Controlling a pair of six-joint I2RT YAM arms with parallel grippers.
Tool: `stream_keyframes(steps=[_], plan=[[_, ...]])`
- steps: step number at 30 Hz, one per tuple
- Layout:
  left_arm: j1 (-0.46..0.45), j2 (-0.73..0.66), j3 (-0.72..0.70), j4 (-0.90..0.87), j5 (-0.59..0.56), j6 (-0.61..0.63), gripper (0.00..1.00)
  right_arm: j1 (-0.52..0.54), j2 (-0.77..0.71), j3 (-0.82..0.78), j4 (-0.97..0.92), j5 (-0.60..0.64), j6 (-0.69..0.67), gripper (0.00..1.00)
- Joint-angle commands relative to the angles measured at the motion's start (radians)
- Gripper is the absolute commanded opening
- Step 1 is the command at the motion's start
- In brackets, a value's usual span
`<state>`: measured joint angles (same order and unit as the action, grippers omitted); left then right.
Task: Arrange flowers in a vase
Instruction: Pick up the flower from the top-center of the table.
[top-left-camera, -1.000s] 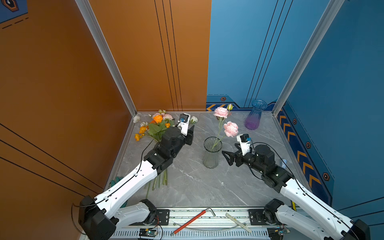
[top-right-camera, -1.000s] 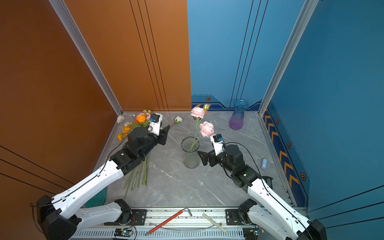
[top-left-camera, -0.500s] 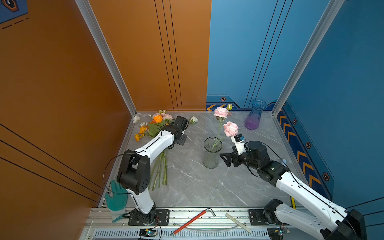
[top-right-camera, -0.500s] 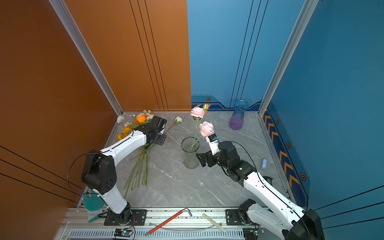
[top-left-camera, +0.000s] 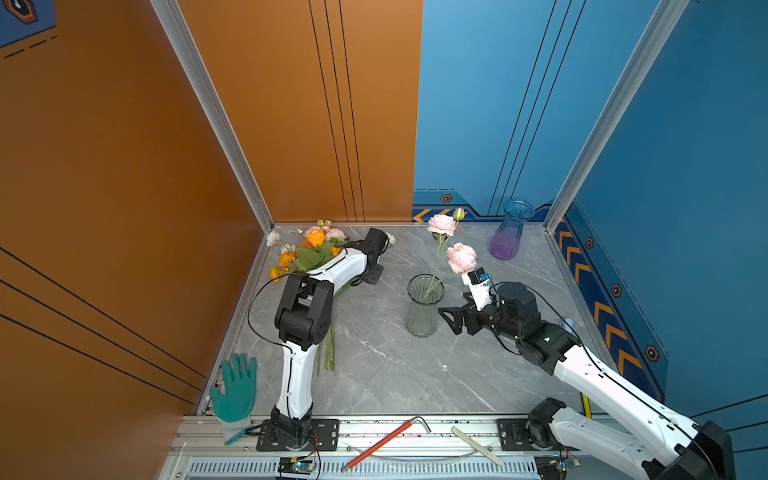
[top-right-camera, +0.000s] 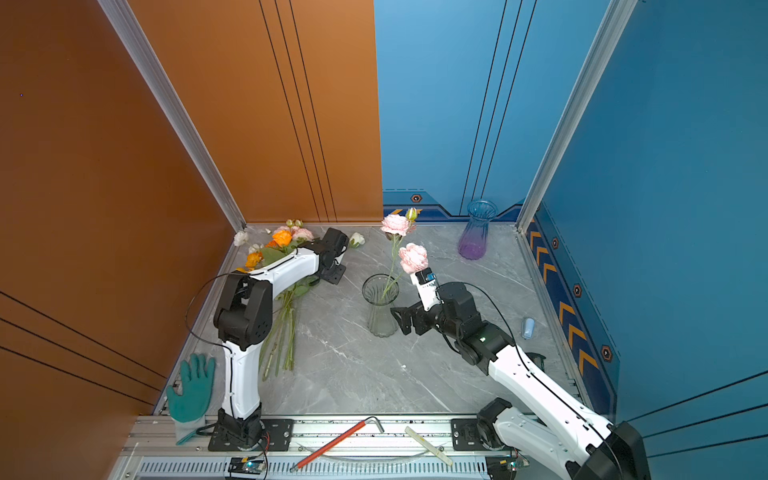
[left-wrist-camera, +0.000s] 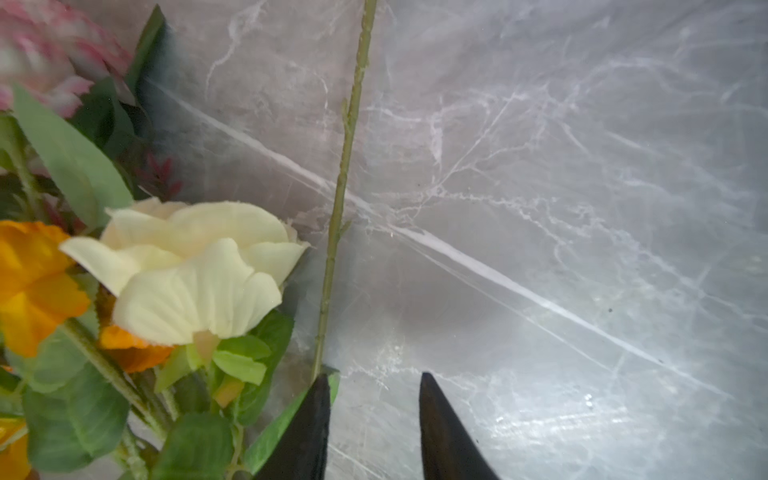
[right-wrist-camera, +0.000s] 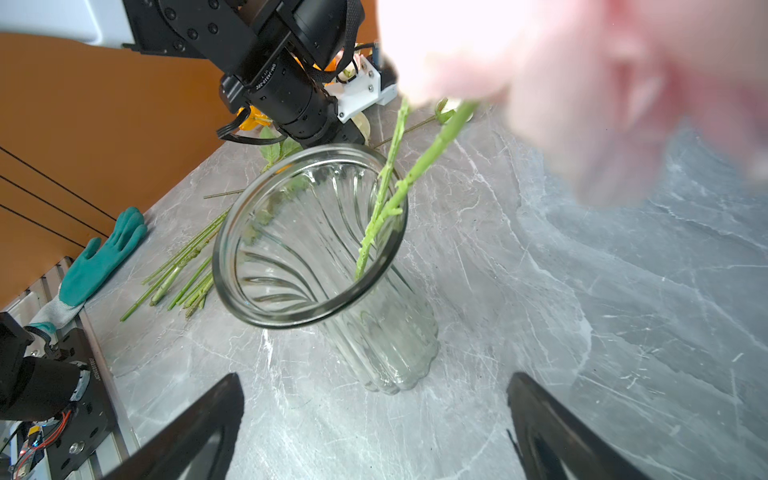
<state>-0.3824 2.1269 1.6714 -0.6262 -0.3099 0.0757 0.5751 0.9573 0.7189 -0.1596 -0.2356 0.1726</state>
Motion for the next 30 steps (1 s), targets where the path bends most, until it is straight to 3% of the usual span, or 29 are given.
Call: stream_keyframes(steps=[1,11,25,30], plan=[[0.016,0.036,0.05,-0.057,-0.038,0.04,0.37,0.004,-0.021,-0.007,0.024,-0.018,-0.019,1.0],[0.051,0.094,0.091,-0.067,0.022,0.044,0.31,0.002,-0.02,-0.009,0.028,-0.018,-0.024,1.0],[0.062,0.189,0.193,-0.122,0.043,0.062,0.3,0.003,-0.016,-0.01,0.032,-0.024,-0.028,1.0],[0.08,0.216,0.231,-0.153,0.102,0.056,0.26,0.003,-0.018,-0.012,0.036,-0.024,-0.028,1.0]])
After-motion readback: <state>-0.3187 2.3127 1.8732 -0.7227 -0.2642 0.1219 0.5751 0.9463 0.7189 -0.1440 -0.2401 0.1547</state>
